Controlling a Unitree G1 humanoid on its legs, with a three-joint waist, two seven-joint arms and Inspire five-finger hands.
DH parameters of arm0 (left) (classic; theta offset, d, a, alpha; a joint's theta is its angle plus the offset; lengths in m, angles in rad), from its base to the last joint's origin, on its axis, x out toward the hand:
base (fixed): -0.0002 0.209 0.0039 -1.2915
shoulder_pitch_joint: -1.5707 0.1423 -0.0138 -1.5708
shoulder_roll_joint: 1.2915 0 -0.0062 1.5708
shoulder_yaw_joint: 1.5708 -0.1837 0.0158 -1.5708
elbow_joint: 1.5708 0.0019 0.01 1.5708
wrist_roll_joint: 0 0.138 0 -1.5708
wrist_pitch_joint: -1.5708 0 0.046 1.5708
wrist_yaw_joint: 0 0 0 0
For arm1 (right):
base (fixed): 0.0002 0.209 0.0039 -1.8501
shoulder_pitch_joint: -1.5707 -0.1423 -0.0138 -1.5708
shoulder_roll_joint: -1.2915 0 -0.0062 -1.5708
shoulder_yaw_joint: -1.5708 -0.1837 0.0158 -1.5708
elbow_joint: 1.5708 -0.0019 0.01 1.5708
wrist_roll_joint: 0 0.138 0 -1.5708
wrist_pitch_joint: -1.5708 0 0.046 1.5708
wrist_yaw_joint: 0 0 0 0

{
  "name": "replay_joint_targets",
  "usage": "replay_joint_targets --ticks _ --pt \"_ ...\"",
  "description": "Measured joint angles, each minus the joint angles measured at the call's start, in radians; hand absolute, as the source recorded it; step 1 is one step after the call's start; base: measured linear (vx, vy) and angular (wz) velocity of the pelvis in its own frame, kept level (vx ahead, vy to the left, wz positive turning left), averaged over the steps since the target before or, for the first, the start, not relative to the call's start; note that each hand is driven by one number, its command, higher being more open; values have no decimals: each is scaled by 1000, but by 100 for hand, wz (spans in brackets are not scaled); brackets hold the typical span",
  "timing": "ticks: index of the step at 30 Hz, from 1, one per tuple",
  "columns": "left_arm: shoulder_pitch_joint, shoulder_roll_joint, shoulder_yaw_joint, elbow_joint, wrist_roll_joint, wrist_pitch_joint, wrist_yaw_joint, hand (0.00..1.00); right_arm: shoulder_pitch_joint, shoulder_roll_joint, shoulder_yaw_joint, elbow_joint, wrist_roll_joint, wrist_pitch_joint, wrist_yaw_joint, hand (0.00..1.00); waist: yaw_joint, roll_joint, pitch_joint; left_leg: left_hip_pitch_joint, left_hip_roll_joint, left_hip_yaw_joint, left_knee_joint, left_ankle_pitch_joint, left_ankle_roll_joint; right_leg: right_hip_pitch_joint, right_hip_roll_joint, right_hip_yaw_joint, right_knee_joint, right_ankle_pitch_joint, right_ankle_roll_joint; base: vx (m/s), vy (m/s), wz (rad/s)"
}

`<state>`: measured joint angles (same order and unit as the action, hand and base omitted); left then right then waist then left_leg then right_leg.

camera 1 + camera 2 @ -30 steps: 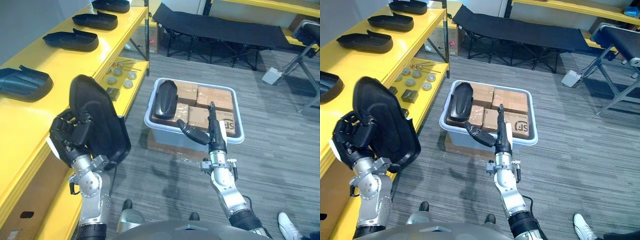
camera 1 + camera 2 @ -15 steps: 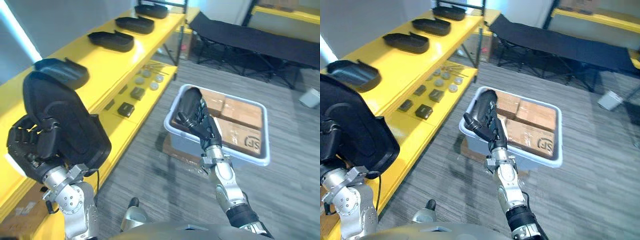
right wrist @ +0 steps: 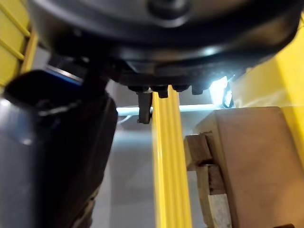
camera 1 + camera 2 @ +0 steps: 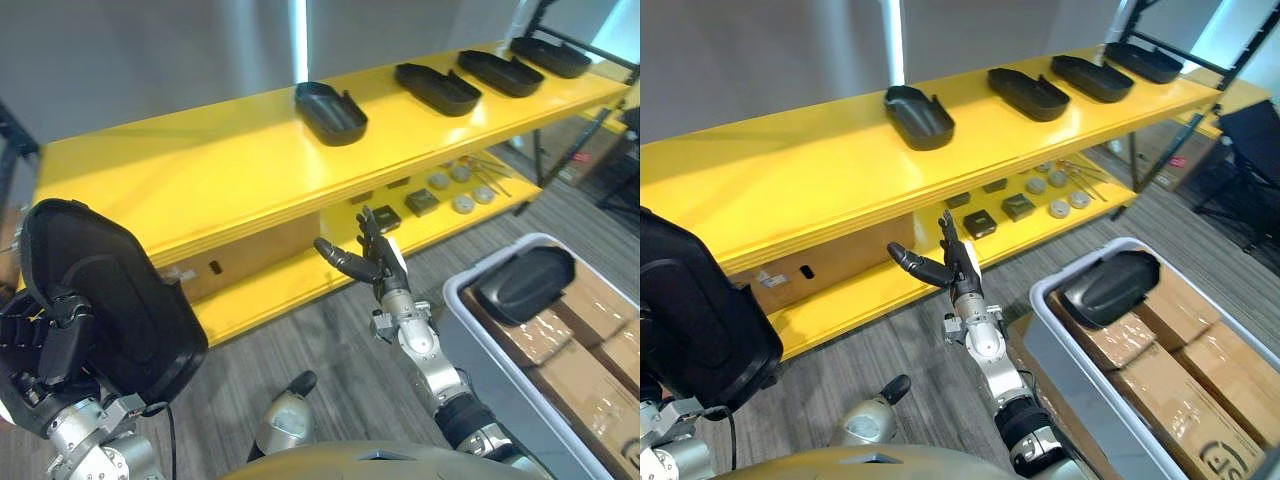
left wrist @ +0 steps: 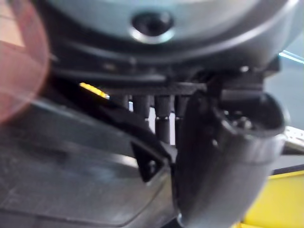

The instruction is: Walk over and take three plastic housings, then place them on the shelf

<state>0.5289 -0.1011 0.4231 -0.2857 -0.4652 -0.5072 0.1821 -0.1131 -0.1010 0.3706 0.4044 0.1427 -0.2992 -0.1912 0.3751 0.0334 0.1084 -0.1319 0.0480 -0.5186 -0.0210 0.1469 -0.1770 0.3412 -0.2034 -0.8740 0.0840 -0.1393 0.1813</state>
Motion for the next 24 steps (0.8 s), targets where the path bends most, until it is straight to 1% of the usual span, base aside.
replay_joint_targets --ticks 1,2,3,5,6,7,8,10,11,12,13,14,15,17,18,19,21,24 --pt "1 0 -2 -1 0 -4 -8 0 4 -2 1 0 -5 4 -3 100 0 4 3 -1 3 18 0 4 5 0 -3 1 3 -1 1 -97 31 9" --pt "7 0 -7 -6 0 -10 -21 0 15 -4 1 0 -14 9 -7 100 -6 7 5 -2 11 63 -1 15 14 0 -6 5 4 -1 2 -116 57 -3" --pt "23 0 -11 -27 0 -11 -29 0 20 -4 1 0 -16 9 -7 100 -21 3 9 -1 18 101 -2 24 16 -1 -12 12 6 -3 5 -109 60 -8" --pt "33 1 -20 -46 -5 -12 -45 0 20 -9 -6 -10 -17 9 -3 100 -27 5 16 1 24 140 -2 29 23 -19 -22 42 14 -4 6 -89 65 -27" --pt "30 2 -25 -49 -6 -12 -46 0 19 -11 -10 -17 -17 9 -4 100 -29 -1 16 0 25 151 -2 30 24 -26 -23 58 16 -4 6 -92 82 -40" --pt "29 3 -35 -57 -6 -12 -50 0 18 -12 -15 -29 -16 9 -4 100 -37 0 20 -1 28 175 -8 34 29 -45 -29 83 19 -5 8 -72 66 -29" --pt "29 3 -38 -60 -5 -12 -51 0 17 -12 -20 -29 -16 9 -1 100 -41 -5 20 1 30 186 -13 38 34 -49 -31 93 18 -5 8 -73 71 -27" --pt "23 5 -49 -69 -9 -12 -53 0 18 -11 -36 -30 -15 9 31 100 -54 -19 21 0 30 214 -25 45 42 -70 -41 122 23 -1 7 -28 46 -20" --pt "19 7 -55 -69 -13 -12 -53 0 18 -12 -39 -30 -16 9 39 100 -54 -25 21 -1 29 217 -26 45 42 -75 -42 130 24 -1 7 -11 32 -14" --pt "10 13 -67 -69 -14 -12 -53 0 19 -15 -45 -30 -19 9 50 100 -56 -21 27 -3 28 218 -33 49 42 -84 -44 139 34 -2 8 0 0 0" --pt "6 19 -75 -69 -14 -12 -53 0 18 -17 -47 -31 -19 9 52 100 -58 -25 29 -4 27 215 -37 51 43 -86 -46 139 41 -5 7 -5 1 17" --pt "-13 29 -93 -69 -14 -12 -56 0 21 -20 -47 -38 -18 9 54 100 -67 -27 31 -16 21 199 -36 53 43 -95 -48 144 60 -22 4 -17 -21 50" --pt "-28 41 -115 -69 -14 -12 -59 0 32 -23 -49 -64 -17 9 54 100 -87 -26 32 -37 10 167 -36 62 42 -118 -47 166 101 -56 1 -28 -35 65" --pt "-52 55 -154 -68 -13 -11 -73 0 56 -24 -55 -107 -17 9 54 100 -107 -18 37 -54 -8 119 -51 81 43 -142 -51 181 162 -105 -9 -35 -88 80" --pt "-65 64 -169 -69 -13 -12 -84 0 62 -24 -54 -115 -18 8 55 100 -106 -16 43 -57 -12 105 -61 93 39 -151 -58 184 195 -127 -9 -19 -92 58" --pt "-67 66 -172 -68 -13 -12 -84 0 62 -24 -54 -115 -18 8 55 100 -105 -16 45 -58 -13 103 -61 93 39 -152 -59 184 199 -130 -8 3 -98 44" --pt "-82 72 -181 -69 -13 -12 -105 0 62 -24 -49 -114 -43 8 57 100 -105 -11 72 -61 -28 95 -60 114 47 -151 -72 178 243 -160 -2 11 -72 40" --pt "-81 73 -176 -69 -15 -12 -122 0 59 -35 -47 -114 -93 8 57 100 -100 -3 88 -67 -39 92 -53 119 54 -143 -75 165 249 -170 -1 13 -36 24"
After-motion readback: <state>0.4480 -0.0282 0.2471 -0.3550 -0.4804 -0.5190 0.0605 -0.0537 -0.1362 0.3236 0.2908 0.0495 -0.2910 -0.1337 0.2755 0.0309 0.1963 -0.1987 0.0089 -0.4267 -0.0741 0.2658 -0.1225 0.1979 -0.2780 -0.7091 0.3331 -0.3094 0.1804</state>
